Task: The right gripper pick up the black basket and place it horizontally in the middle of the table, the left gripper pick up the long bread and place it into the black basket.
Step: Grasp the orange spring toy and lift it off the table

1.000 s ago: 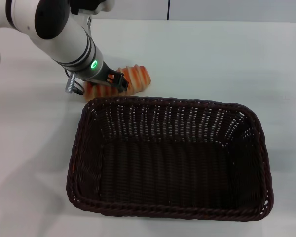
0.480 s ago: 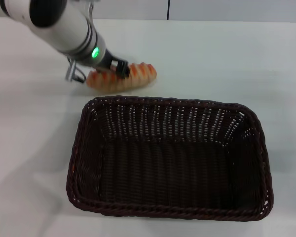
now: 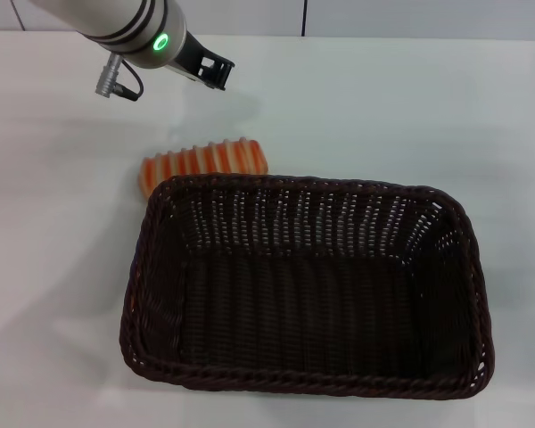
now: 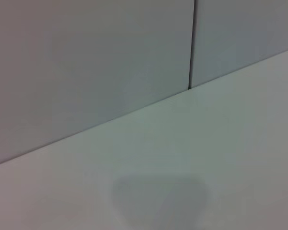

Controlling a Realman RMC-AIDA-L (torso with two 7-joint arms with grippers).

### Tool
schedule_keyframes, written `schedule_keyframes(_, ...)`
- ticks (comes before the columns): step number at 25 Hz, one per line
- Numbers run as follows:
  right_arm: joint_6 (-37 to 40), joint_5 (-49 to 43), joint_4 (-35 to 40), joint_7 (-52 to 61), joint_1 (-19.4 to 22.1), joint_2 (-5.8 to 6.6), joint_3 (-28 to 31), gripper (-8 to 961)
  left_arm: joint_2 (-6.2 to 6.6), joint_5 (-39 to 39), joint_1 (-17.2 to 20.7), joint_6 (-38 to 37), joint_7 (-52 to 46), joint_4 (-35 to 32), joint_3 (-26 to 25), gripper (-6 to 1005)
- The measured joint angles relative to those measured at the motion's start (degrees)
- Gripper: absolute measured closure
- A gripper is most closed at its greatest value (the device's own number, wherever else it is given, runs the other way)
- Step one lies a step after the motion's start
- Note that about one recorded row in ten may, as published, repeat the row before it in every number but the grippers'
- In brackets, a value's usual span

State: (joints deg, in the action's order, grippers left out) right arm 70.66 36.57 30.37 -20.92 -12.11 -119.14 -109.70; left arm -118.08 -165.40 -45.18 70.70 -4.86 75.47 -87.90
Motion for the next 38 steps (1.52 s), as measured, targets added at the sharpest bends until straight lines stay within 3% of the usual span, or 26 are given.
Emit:
schedule_keyframes(6, 0.0, 0.0, 0.1, 0.0, 0.0, 0.03, -0.1, 586, -0.02, 0.0, -0.2, 0.1, 3.9, -2.6, -0.3, 834)
schedule_keyframes(19, 0.0, 0.0, 0.8, 0.0, 1.4, 0.05, 0.2, 586, -0.03, 8.2, -0.5, 2.6, 34.2, -5.0, -6.7, 715)
schedule_keyframes(22, -0.1, 0.0, 2.1, -0.1, 2.6, 0.03, 0.2, 586, -0.01, 9.8, -2.1, 2.7, 42.6, -8.3, -7.2, 687)
schedule_keyframes(27, -0.2, 0.0, 3.8, -0.1, 4.2, -0.14, -0.1, 586, -0.02, 10.2, -4.7, 1.1, 49.3, -14.0, -9.5, 438)
schedule_keyframes(30, -0.3, 0.0, 4.4, -0.1, 4.7, -0.18, -0.1, 586, 0.0, 10.1, -5.6, 0.2, 50.9, -15.5, -10.4, 205)
schedule_keyframes(38, -0.5, 0.3, 5.1, -0.1, 5.3, -0.3, -0.2, 586, 0.12, 9.9, -9.9, 0.1, 56.2, -22.3, -11.9, 167)
